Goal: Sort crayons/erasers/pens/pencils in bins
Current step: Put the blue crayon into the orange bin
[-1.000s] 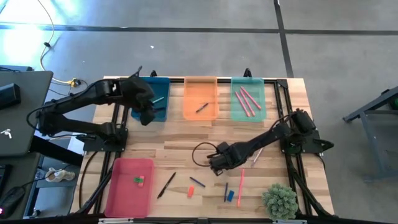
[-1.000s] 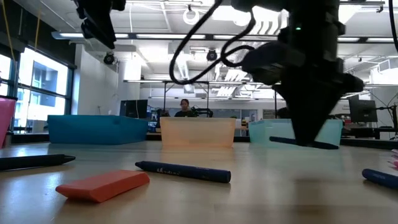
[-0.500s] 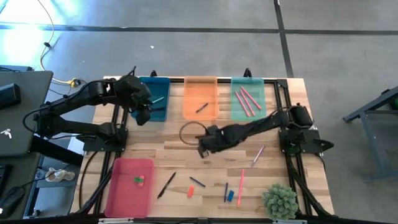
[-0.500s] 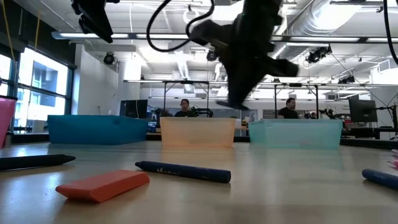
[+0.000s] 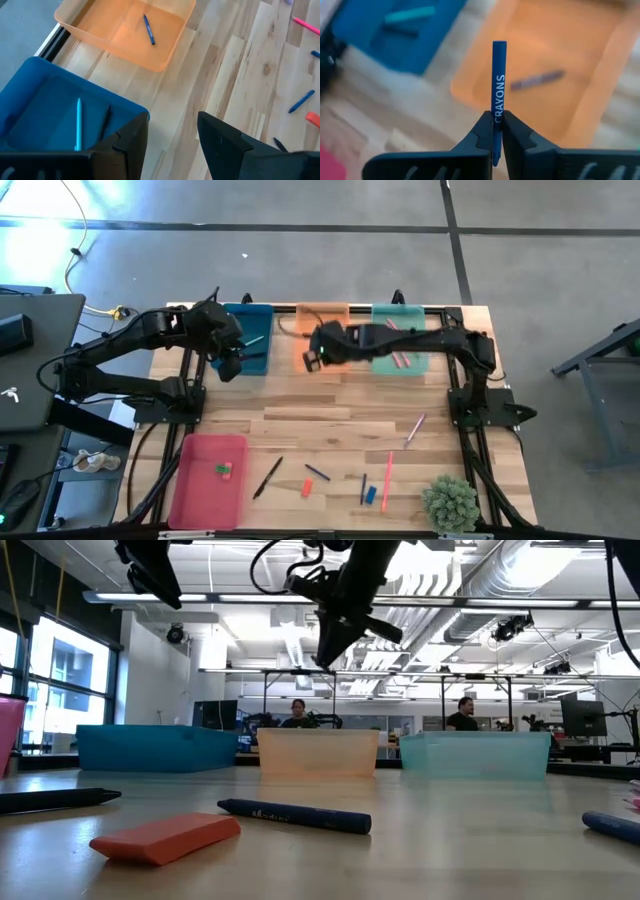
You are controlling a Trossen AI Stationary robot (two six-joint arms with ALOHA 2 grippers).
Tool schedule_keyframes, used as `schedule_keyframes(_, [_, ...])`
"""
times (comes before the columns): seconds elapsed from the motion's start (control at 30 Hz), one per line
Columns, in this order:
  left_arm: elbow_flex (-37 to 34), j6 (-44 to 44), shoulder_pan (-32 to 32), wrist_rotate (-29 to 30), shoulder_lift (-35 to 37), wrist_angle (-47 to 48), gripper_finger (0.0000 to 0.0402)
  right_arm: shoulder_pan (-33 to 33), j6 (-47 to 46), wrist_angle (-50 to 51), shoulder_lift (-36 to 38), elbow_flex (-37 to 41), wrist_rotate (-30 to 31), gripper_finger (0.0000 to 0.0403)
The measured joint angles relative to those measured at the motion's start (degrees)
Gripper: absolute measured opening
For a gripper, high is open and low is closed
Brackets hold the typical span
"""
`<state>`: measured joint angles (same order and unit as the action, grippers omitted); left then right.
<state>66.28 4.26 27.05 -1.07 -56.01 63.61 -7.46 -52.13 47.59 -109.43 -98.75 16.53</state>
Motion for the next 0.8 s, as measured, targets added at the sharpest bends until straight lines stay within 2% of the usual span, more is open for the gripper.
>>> schedule_keyframes(0.37, [0.02,2.11,0.0,0.23,-0.02,-0.74,0.0161,-10.46,13.97,-8.19,-1.04,-1.59,-0.79,0.0003])
schedule_keyframes(0.63, [0.07,6.05,0.0,0.98,-1.47,-5.86,0.0161,-13.55,19.01,-8.43,-7.91,-1.54,-9.81,0.0003])
schedule_keyframes(0.8, [0.07,6.06,0.04,4.79,-3.8,-8.34,0.0161,-13.53,20.46,-7.81,-11.1,-1.52,-13.55,0.0003])
